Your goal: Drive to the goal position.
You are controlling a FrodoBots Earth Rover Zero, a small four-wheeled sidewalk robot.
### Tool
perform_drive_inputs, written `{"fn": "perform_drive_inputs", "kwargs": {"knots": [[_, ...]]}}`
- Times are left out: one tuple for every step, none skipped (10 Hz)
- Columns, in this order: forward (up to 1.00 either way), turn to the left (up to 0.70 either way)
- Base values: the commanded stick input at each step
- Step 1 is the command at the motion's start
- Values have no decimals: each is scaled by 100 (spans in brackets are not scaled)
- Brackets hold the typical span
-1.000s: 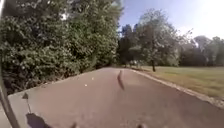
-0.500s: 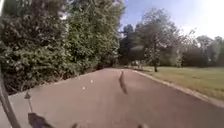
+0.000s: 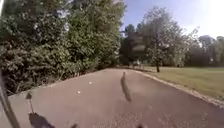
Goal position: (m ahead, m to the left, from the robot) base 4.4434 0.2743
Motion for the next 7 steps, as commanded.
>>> {"fn": "perform_drive_inputs", "kwargs": {"knots": [[70, -8], [70, 0], [70, 0], [70, 0], [70, 0], [70, 0], [70, 0]]}}
